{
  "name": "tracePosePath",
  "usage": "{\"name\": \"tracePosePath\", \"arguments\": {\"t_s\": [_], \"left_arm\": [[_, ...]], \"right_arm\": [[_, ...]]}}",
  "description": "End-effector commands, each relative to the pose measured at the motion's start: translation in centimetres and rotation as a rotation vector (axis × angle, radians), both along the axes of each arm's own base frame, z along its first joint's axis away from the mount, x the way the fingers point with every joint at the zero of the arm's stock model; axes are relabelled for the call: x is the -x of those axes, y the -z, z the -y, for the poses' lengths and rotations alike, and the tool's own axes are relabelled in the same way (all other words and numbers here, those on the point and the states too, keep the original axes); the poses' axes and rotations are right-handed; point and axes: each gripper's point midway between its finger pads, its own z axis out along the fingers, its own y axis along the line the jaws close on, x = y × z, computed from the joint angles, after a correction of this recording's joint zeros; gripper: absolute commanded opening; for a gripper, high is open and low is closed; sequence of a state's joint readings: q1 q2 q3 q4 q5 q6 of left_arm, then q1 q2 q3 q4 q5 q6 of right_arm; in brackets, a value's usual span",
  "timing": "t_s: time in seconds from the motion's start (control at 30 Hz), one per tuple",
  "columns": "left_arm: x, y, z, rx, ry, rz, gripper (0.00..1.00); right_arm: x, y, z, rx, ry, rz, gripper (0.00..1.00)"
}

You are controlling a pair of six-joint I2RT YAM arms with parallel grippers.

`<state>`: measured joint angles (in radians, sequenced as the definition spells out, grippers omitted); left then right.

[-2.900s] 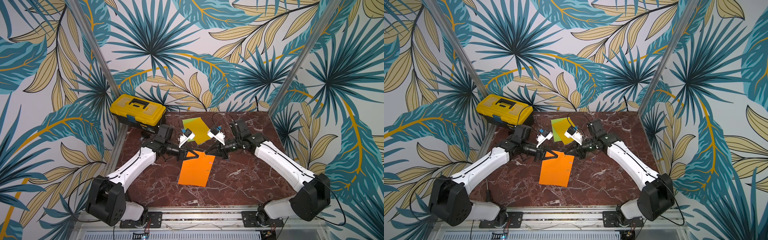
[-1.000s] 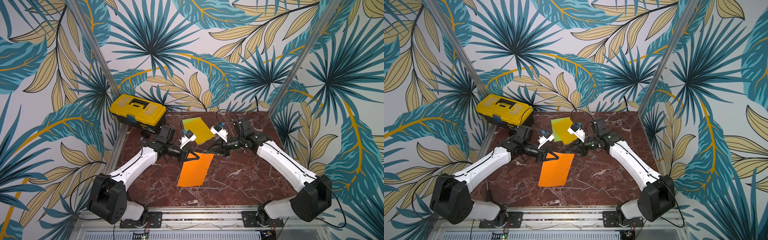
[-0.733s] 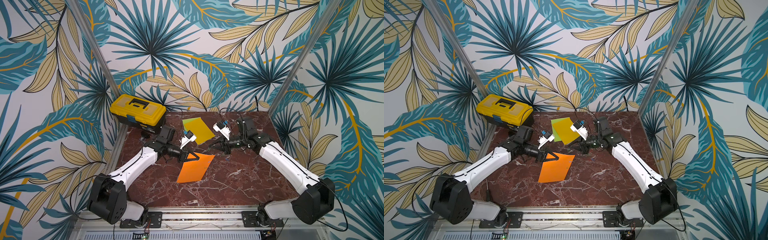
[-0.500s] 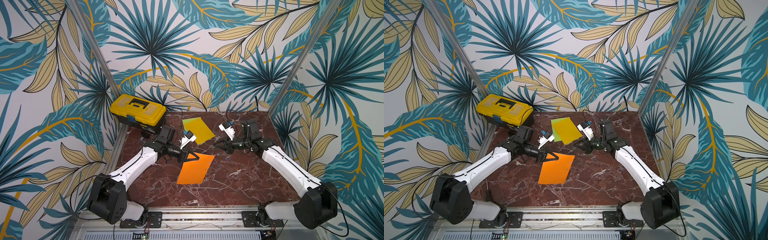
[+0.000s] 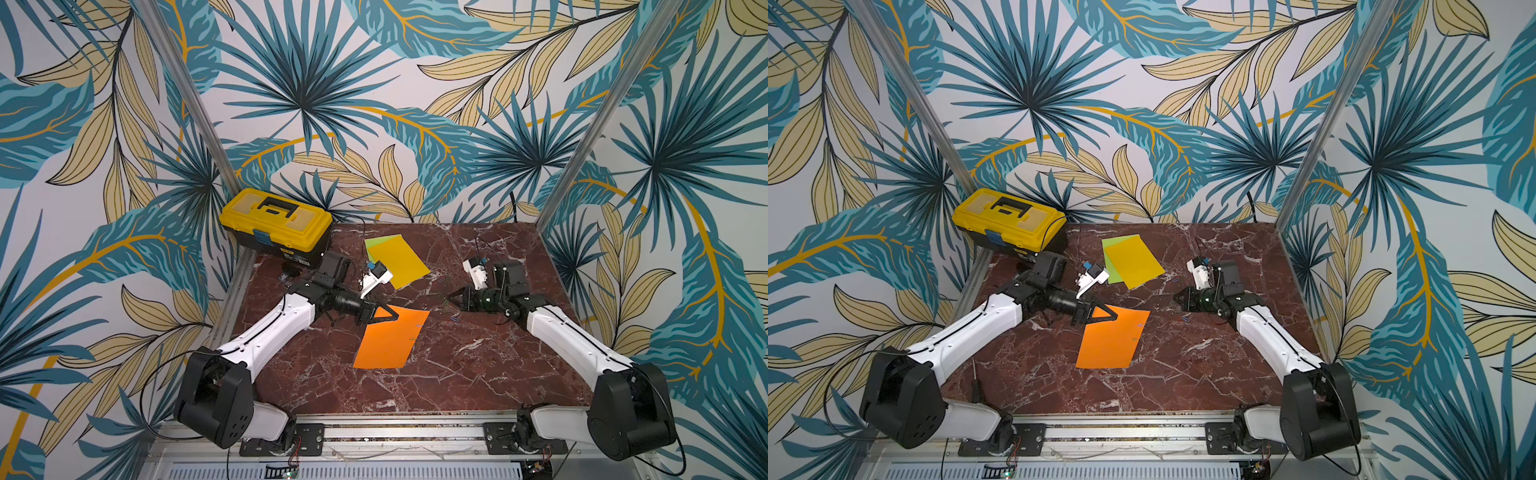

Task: Unclip the paperclips from the documents
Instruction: Place the paper clip at the center of the board.

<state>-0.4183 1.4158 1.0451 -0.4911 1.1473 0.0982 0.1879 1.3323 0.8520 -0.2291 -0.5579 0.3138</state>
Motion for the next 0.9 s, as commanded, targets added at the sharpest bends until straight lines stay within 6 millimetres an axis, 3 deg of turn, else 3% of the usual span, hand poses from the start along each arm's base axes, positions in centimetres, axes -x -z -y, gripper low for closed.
{"name": "tracePosePath", "arguments": {"t_s": [0.0, 0.87], "left_arm": [[0.4, 0.1, 0.0, 0.001, 0.01, 0.011, 0.0], [0.4, 0.2, 0.1, -0.001, 0.011, 0.006, 0.0]], "right_arm": [[-1.1, 0.8, 0.6, -0.022, 0.078, -0.005, 0.0], [-1.4, 8.9, 0.8, -0.053, 0.176, -0.2, 0.0]]}}
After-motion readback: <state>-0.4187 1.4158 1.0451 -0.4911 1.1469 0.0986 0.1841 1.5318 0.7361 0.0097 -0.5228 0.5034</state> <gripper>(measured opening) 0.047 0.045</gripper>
